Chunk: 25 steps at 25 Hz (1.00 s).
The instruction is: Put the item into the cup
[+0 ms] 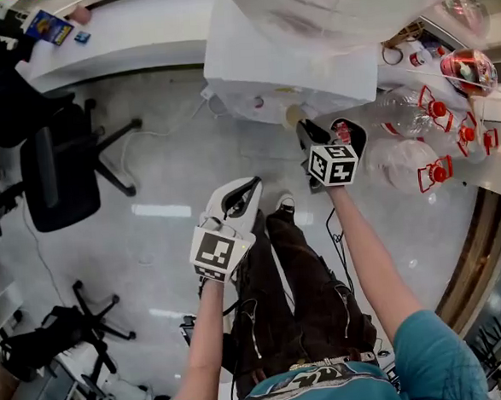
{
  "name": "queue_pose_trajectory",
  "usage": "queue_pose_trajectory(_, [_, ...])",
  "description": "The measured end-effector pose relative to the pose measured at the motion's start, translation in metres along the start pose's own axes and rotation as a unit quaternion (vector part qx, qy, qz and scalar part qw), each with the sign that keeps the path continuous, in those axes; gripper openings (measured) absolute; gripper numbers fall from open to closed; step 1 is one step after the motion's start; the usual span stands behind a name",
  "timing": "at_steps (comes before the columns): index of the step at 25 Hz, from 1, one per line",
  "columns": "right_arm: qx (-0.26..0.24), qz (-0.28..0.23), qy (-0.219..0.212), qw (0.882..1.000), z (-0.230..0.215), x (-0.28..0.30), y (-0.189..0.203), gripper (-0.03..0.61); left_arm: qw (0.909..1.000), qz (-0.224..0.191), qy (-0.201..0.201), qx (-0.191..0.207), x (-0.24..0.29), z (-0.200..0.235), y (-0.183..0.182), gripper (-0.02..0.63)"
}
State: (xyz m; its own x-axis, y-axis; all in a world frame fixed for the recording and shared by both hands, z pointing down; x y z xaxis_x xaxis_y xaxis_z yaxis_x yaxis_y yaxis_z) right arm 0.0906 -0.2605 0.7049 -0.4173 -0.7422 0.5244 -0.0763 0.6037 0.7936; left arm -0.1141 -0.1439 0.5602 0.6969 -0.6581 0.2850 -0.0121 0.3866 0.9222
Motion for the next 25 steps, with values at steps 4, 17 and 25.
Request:
queue_pose_trajectory(4, [-0.003, 0.013, 0.014, 1.000, -0.009, 0.014, 0.005, 0.067, 0.9999, 0.005, 0.005, -0.009, -0.004, -0.003, 0.006, 0.012])
queue_pose_trajectory(17, [-0.005, 0.037, 0.019, 0.999, -0.019, 0.035, 0.016, 0.121, 0.9997, 0.017, 0.012, -0.012, -0.003, 0.003, 0.014, 0.012])
queue_pose_trajectory(25, [-0.002, 0.039, 0.008, 0.999, -0.017, 0.032, 0.014, 0.143, 0.9996, 0.021, 0.017, -0.008, -0.001, 0.001, 0.012, 0.012])
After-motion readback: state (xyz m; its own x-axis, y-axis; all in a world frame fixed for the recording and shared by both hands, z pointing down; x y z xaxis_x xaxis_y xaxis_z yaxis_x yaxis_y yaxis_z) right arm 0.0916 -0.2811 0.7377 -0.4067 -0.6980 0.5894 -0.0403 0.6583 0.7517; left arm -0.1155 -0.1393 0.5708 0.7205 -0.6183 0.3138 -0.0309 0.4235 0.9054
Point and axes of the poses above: the fingertips, and each gripper's own axes: x forward along the fingers, z to its left, y out of its underside, the point moved 7 cm from there along -x, backward along the fingers, and after that the axes turned 7 degrees about -z, right-handed, at the moved point
